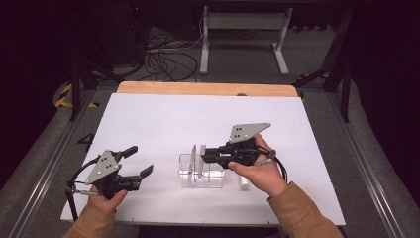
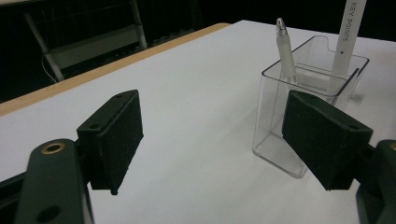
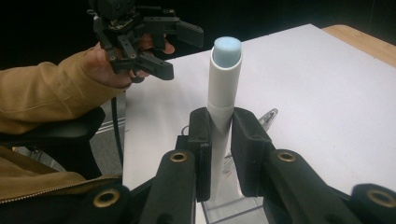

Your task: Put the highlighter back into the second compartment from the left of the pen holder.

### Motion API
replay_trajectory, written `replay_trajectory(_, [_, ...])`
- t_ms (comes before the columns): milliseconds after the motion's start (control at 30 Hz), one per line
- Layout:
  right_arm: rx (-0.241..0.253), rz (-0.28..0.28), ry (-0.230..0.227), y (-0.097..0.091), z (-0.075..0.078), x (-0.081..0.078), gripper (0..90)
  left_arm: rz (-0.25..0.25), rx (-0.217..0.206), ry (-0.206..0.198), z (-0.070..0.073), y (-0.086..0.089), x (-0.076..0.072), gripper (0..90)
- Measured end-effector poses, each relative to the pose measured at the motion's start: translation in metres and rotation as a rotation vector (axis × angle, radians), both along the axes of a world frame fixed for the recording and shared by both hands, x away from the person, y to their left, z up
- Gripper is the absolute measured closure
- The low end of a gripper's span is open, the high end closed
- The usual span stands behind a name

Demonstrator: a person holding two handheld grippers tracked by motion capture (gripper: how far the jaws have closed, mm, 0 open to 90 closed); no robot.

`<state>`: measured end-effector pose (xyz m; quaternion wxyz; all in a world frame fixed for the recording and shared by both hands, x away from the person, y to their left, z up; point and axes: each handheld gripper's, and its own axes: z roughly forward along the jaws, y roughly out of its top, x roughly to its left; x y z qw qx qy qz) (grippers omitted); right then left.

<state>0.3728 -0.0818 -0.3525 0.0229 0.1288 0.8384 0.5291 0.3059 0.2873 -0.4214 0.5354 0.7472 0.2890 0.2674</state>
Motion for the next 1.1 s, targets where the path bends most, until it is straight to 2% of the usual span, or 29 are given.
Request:
replay_trajectory(133, [-0.010,-0.008,-0.001,0.001,-0.002,-0.001,78.4,-0.001,-0.001,0.000,0.000,0.000,0.000,21.3])
replay_trajectory(233, [-0.022,-0.024,-0.026,0.000,-0.003,-0.002,76.6,-0.001,-0.001,0.001,0.000,0.000,0.000,21.3])
replay_trajectory(333, [-0.012,-0.053,-0.041,-0.002,-0.001,-0.003,64.3,-0.002,-0.001,0.000,0.000,0.000,0.000,21.2])
replay_trajectory(467, [-0.020,-0.096,-0.082,-0.008,0.002,-0.004,54.2,-0.002,-0.002,0.001,0.000,0.001,0.001,21.2])
replay_trajectory(900, [0.002,-0.178,-0.144,-0.032,0.014,-0.008,44.7,-0.003,-0.004,0.000,0.000,0.000,0.001,21.2])
replay_trajectory(1100, [-0.001,-0.216,-0.153,-0.041,0.016,-0.010,40.7,-0.002,-0.004,-0.002,0.001,0.000,0.001,21.2])
